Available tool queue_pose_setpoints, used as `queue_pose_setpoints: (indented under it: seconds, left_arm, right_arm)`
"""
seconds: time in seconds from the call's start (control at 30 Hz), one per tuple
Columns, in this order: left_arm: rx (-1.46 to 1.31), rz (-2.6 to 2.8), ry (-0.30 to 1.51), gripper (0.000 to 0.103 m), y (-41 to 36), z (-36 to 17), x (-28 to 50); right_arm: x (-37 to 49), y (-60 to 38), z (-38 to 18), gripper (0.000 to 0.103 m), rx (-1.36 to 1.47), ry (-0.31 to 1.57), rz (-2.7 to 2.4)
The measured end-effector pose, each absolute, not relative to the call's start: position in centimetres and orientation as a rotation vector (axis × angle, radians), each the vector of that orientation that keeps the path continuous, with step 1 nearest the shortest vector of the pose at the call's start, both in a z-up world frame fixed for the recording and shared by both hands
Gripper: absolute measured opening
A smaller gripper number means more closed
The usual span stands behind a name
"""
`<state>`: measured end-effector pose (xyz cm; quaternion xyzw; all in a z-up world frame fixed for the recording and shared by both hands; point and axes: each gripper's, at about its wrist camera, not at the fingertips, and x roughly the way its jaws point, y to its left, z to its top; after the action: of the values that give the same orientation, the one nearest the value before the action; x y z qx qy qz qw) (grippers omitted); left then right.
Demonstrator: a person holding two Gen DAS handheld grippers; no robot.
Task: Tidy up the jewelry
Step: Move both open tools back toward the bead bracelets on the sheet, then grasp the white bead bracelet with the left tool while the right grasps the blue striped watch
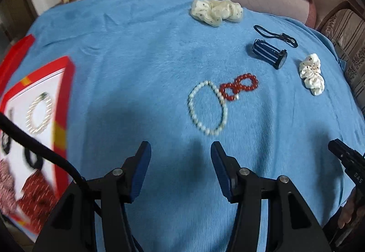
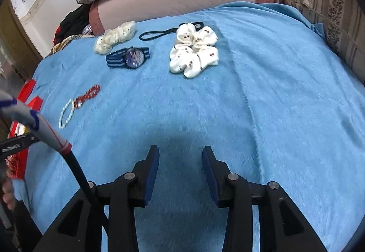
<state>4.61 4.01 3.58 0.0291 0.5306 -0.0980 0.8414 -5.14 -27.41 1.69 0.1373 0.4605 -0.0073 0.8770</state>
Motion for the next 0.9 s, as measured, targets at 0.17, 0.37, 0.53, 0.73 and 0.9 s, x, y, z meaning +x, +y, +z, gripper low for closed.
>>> queue_pose_setpoints:
  seconds: [0.17, 0.37, 0.53, 0.73, 0.9]
  left_arm:
    - [-0.011, -0.262, 1.151, 0.051, 4.0, 2.1, 8.0]
    - [-0.044, -0.339, 1.133, 0.051, 3.7, 2.1, 9.7]
    - [-0.017, -0.364, 1.115, 0.051, 2.9, 1.9, 10.0]
    - [0.038, -0.369, 1.095, 0.027, 1.8, 1.7, 10.0]
    - [-0.007, -0.362, 1.091, 0.005, 2.3, 1.5, 10.2]
  right_arm:
    - [-1.3, -25.7, 2.1, 0.05, 0.321, 0.96, 0.066]
    - [4.0, -21.2, 4.0, 0.05, 0.181, 0.909, 0.144]
    - [8.5, -18.0, 4.9, 0.054, 0.036, 0.878, 0.184]
    - [12.7, -16.3, 3.3, 0.056, -0.048, 0.93, 0.201]
    - [14.2, -14.6, 2.0, 0.056, -0.184, 0.955, 0.18]
